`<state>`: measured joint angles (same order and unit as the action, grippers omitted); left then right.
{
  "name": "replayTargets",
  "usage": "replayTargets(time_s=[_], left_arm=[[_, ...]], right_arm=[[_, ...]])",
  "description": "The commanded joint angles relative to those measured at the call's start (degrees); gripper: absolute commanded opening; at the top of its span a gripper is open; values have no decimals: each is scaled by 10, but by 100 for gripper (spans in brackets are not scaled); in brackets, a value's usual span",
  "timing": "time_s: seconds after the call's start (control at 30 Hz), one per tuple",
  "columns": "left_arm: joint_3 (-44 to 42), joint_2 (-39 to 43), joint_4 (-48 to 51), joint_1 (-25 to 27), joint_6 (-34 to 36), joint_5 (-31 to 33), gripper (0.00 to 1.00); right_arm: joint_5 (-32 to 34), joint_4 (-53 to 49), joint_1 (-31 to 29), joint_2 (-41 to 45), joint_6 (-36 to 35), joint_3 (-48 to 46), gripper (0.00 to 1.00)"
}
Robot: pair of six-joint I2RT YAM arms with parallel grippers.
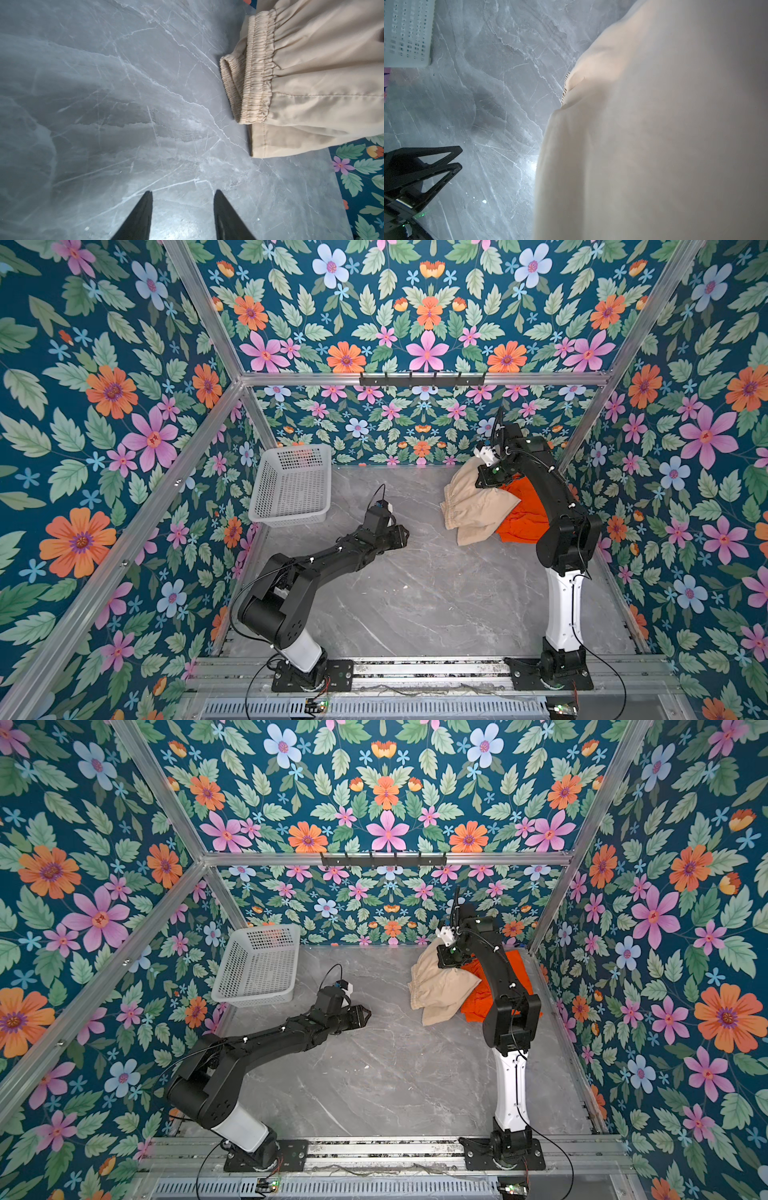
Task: Fold and stack the shorts
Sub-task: 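Lift the folded beige shorts with the right gripper and carry them onto the orange shorts, then lower the beige shorts onto the orange shorts and open the right gripper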
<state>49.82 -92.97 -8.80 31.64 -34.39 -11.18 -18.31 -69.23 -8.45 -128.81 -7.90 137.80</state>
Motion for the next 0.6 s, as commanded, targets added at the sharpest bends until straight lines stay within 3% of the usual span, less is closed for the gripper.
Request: replayTargets(time_s=[0.0,0.23,0.57], left_arm=[[10,-4,17,-1,11,9,50],[27,-18,23,-1,15,6,50],[39,-21,28,-1,16,9,50]], right_arm=[[0,-63,12,-10,-25,42,8],[-32,-95,57,-30,-27,102,8],[-89,-101,98,-14,-33,104,8]])
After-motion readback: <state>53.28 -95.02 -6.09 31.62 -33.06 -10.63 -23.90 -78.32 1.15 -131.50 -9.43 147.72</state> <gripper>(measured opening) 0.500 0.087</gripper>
